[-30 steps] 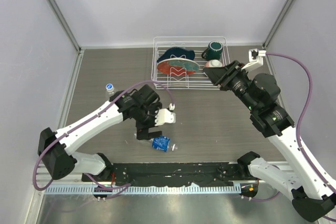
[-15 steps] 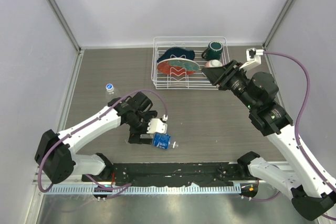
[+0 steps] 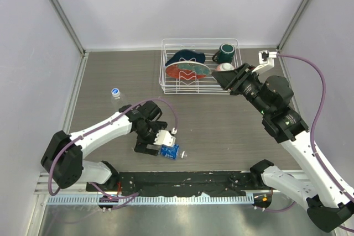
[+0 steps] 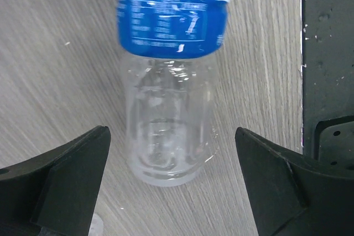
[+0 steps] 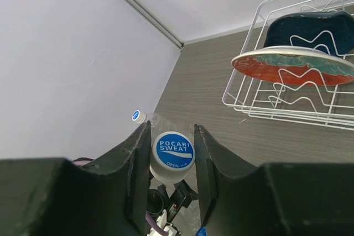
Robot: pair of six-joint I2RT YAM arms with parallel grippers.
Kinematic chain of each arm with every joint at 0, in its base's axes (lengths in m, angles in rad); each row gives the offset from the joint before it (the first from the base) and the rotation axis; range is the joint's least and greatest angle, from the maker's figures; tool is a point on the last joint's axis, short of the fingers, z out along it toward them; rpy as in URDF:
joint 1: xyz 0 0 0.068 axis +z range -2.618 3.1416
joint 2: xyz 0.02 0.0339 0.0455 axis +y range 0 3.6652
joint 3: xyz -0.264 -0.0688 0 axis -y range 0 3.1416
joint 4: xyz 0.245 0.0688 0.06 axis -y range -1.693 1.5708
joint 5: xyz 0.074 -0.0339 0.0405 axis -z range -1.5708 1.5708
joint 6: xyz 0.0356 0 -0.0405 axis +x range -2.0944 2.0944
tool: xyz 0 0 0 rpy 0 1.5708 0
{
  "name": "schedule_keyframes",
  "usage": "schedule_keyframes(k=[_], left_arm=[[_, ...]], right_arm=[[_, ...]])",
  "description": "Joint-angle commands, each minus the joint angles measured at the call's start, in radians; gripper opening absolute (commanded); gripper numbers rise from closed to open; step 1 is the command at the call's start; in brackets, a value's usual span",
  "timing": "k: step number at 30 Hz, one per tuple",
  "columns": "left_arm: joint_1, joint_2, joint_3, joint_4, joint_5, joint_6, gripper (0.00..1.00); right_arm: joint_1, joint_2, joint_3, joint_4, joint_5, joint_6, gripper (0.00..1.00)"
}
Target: Screw on the bottle caps
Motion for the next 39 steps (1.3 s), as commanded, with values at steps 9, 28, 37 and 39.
schedule_keyframes(k=[9,28,37,39], left_arm=[[0.004,0.002,-0.127,0.156,-0.008,0.001,1.00],[-0.023,0.015,-0.225,0.300,-0.071,-0.060,0.81],[-0.040,-0.047,-0.098,0.489,-0.055,-0.386,0.47],[-0.040,-0.061,-0.067,0.501,-0.044,-0.465,0.44]], right_arm=[[-0.003,0.009,0.036,0.050,-0.024,-0.015,0.06],[-0.004,0.001,0.005,0.071,-0.033,-0.006,0.03],[-0.003,0.024,0.045,0.056,-0.033,-0.032,0.03],[-0.004,0.028,0.065,0.045,-0.035,-0.041,0.03]])
